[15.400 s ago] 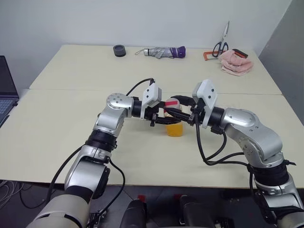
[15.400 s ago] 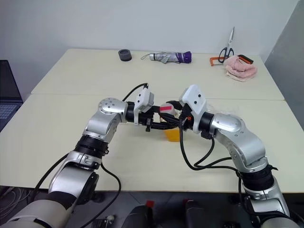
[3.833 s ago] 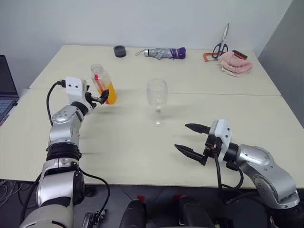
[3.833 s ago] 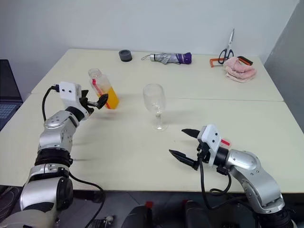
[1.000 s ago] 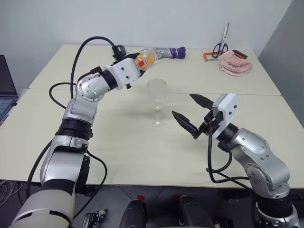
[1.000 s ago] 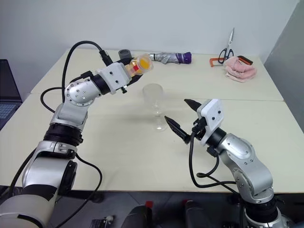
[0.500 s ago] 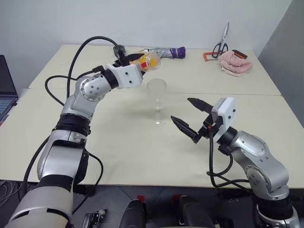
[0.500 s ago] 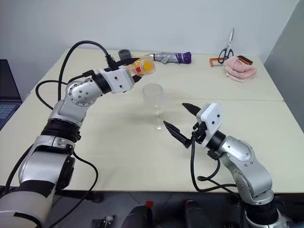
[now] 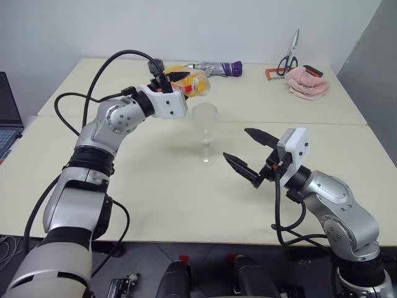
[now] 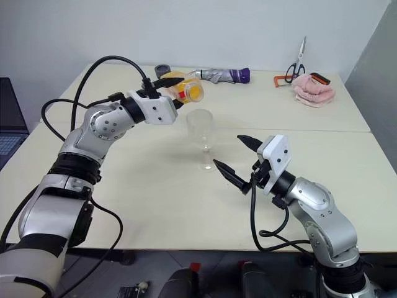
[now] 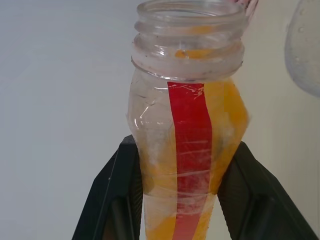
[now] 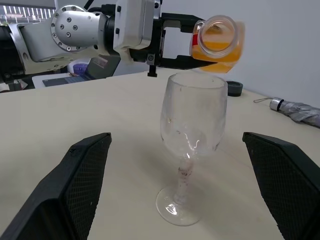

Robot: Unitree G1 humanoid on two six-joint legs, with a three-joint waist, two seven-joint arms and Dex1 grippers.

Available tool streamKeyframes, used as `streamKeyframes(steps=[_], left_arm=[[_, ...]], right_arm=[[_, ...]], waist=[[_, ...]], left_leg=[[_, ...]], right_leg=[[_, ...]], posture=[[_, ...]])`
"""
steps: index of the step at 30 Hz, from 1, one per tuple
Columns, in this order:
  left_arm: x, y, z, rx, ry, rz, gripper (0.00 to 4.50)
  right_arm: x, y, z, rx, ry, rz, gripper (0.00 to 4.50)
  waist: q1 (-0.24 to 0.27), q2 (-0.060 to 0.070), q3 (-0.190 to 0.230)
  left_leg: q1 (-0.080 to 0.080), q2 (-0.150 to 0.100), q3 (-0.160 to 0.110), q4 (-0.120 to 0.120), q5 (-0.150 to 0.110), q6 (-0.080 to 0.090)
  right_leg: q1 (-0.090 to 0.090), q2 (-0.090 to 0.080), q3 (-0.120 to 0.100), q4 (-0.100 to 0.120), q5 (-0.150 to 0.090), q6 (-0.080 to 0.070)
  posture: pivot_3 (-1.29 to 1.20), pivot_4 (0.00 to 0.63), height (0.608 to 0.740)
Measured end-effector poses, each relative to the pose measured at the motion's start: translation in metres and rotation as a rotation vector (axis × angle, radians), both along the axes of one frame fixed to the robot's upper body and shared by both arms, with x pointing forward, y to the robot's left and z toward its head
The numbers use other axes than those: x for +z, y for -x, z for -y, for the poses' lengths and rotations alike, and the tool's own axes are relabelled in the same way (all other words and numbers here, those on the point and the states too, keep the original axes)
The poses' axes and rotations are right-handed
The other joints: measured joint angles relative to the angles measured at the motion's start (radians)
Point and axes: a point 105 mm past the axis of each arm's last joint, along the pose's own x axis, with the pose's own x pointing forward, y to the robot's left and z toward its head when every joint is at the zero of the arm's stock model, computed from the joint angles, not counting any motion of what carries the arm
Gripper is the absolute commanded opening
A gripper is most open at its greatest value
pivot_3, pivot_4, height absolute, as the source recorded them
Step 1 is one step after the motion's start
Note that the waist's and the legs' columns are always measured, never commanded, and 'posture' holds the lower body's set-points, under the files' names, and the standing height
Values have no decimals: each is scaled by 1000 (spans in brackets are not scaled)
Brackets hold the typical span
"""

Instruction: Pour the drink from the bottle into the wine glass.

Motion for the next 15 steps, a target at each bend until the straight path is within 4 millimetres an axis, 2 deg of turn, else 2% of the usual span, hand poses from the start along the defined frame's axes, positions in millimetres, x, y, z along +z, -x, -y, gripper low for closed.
streamKeyframes(steps=[6, 15], left_arm=[[-4, 1, 0, 0, -42, 26, 1661], [4, 3, 2, -8, -77, 98, 1661]], right_arm=[[0, 0, 0, 0, 0, 1, 4500], [0, 0, 0, -3, -1, 1, 4500]], waist=[[1, 0, 0], [0, 0, 0]], left_leg=[[0, 0, 0, 0, 0, 0], [0, 0, 0, 0, 0, 0]], right_leg=[[0, 0, 0, 0, 0, 0], [0, 0, 0, 0, 0, 0]], posture=[[0, 150, 740], [0, 150, 740]])
